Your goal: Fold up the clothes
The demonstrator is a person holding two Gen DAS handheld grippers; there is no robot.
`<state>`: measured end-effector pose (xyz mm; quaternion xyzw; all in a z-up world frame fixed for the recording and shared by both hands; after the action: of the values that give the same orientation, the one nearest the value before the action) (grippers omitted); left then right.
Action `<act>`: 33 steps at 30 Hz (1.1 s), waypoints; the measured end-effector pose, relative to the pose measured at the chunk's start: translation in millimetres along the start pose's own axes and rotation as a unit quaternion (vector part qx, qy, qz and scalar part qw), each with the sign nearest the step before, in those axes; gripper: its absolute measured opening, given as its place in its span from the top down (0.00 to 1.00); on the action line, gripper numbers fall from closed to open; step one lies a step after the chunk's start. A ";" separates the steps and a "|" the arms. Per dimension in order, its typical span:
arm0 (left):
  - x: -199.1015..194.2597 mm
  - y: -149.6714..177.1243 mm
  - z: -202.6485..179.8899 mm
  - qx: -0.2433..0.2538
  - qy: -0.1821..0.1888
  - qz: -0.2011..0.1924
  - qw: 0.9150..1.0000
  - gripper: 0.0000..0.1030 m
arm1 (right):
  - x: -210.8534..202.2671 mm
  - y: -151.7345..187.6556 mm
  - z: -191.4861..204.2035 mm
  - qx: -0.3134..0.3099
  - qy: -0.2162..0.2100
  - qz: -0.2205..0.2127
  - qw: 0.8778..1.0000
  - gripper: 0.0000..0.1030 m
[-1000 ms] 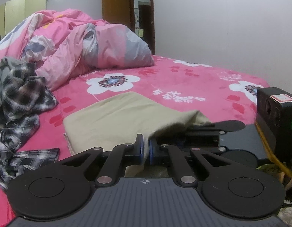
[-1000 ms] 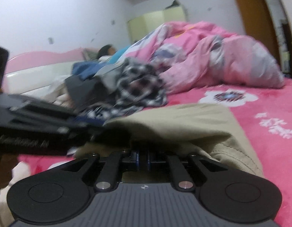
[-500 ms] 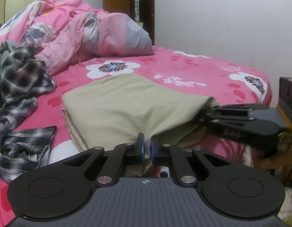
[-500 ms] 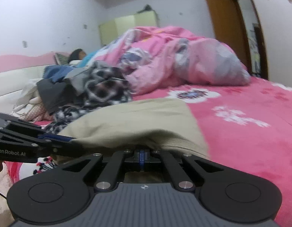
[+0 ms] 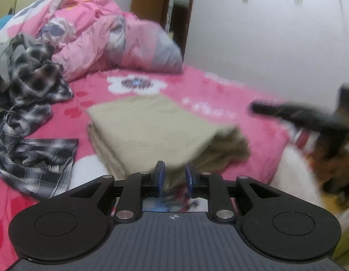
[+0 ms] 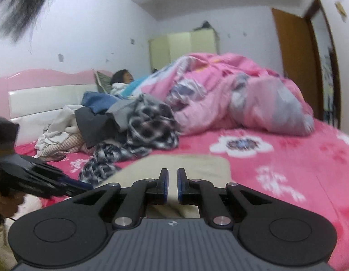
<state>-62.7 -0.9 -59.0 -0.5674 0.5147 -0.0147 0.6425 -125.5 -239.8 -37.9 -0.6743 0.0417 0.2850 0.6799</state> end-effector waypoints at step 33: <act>88.3 -30.7 -10.2 -0.031 -0.157 0.068 0.985 0.66 | 48.2 5.8 11.7 -0.056 -0.026 0.077 0.995 0.90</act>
<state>-10.8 -72.4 -91.3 -0.5457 0.4457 0.1342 0.6968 -91.7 -213.3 -63.3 -0.6985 0.0593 0.3557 0.6180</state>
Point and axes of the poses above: each gripper's, at about its wrist camera, not at the fingertips, and x roughly the way its jaws point, z to its left, y to its underside, the point moved 5 cm from there along x, roughly the way its jaws point, and after that the axes turned 14 degrees about z, right-handed, at the moved point
